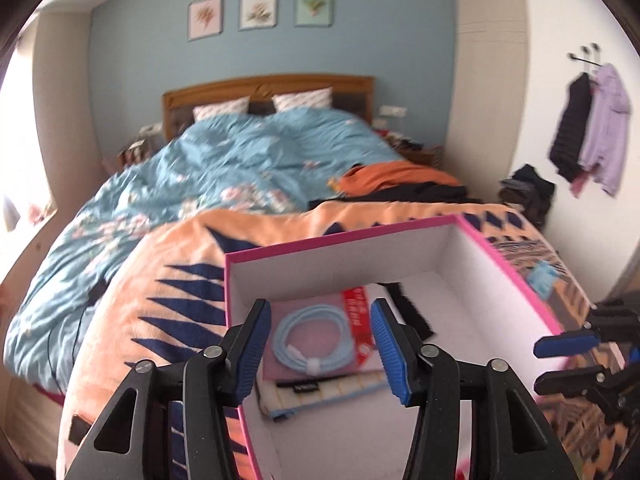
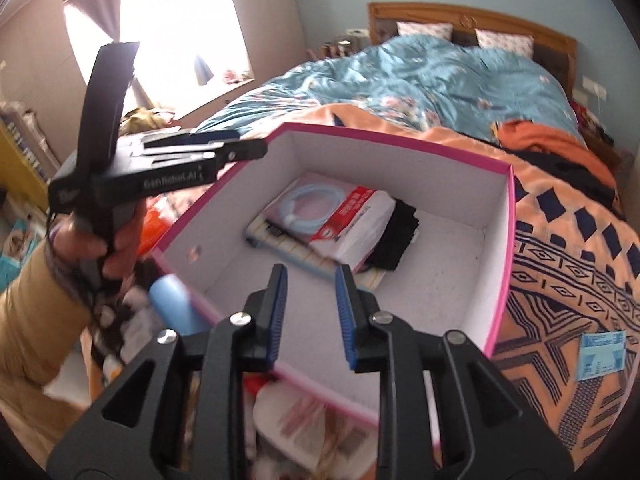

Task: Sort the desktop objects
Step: 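Move both grippers back to the pile toward the plaid headband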

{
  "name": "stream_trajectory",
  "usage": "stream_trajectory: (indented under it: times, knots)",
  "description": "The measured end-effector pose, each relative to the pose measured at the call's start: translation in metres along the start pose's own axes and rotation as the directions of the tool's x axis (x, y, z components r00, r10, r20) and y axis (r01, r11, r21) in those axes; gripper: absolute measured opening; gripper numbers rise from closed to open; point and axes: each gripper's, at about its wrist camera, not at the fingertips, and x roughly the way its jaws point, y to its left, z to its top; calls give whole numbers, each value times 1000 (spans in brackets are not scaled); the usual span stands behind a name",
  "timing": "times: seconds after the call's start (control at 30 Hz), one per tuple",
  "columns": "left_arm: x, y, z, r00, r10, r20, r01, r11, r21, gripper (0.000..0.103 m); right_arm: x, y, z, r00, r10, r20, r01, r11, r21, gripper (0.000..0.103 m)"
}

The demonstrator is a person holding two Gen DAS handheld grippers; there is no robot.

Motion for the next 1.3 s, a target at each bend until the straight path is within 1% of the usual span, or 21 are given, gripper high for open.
stream_trajectory:
  times: [0.07,0.13,0.17,0.27,0.4,0.43,0.5,0.6,0.63,0.7,0.77,0.83,0.87,0.93,0.97,1.03,1.07,1.13,1.23,1.27,1.3]
  knots:
    - [-21,-9,-12,999,-46,14,45,999,31,58,-19,13,-19,1000,2,8,-2,999,-50,32]
    - [-39,-18,-27,996,-94,12,93,994,57,58,-29,21,-38,1000,15,-4,-16,997,-74,34]
    - [-47,-23,-38,992,-123,-1,123,990,67,58,-32,26,-50,1000,18,-22,-19,996,-82,35]
    - [-60,-38,-64,984,-171,-57,176,979,105,58,-36,32,-84,997,-13,-74,7,997,-83,35]
    - [-66,-65,-104,964,-205,-169,233,958,165,58,-45,24,-120,994,-23,-104,21,1000,-14,35]
    - [-67,-68,-111,958,-218,-188,250,955,161,58,-49,21,-128,994,-28,-103,28,1000,1,36]
    - [-69,-71,-125,944,-249,-215,282,949,141,58,-54,16,-142,994,-6,-112,12,998,54,44]
    - [-69,-70,-137,932,-268,-243,302,947,114,58,-54,13,-159,991,33,-128,-20,995,103,46]
    - [-69,-69,-140,926,-282,-250,314,944,98,58,-52,14,-163,989,66,-129,-51,992,114,46]
    - [-66,-69,-145,918,-293,-268,324,943,77,58,-51,17,-167,985,119,-121,-102,986,133,46]
    - [-63,-69,-149,910,-303,-283,333,941,62,58,-48,22,-167,986,117,-121,-103,988,116,46]
    - [-65,-70,-156,896,-334,-293,361,931,44,58,-45,21,-169,979,169,-113,-153,979,136,46]
    - [-65,-69,-158,890,-349,-294,374,927,33,58,-43,22,-170,978,176,-114,-160,977,138,47]
    - [-65,-68,-160,880,-374,-293,394,919,10,58,-38,23,-170,976,185,-113,-168,975,143,50]
    - [-65,-67,-160,876,-386,-289,403,915,-3,58,-37,22,-170,974,203,-100,-187,970,154,56]
    - [-65,-64,-160,862,-424,-276,430,902,-41,58,-37,20,-170,969,235,-77,-218,959,179,57]
    - [-66,-63,-159,855,-445,-267,446,893,-59,58,-38,18,-170,963,262,-57,-247,949,196,57]
    - [-66,-62,-157,848,-467,-251,462,883,-80,58,-42,15,-169,952,306,-14,-295,930,221,57]
    - [-68,-61,-150,840,-500,-212,490,866,-103,58,-50,14,-163,939,340,52,-342,911,230,57]
    - [-68,-62,-148,842,-499,-205,488,866,-104,58,-54,14,-160,932,353,85,-363,902,233,57]
    - [-69,-60,-144,851,-489,-189,479,872,-102,59,-55,14,-157,929,356,101,-370,900,233,57]
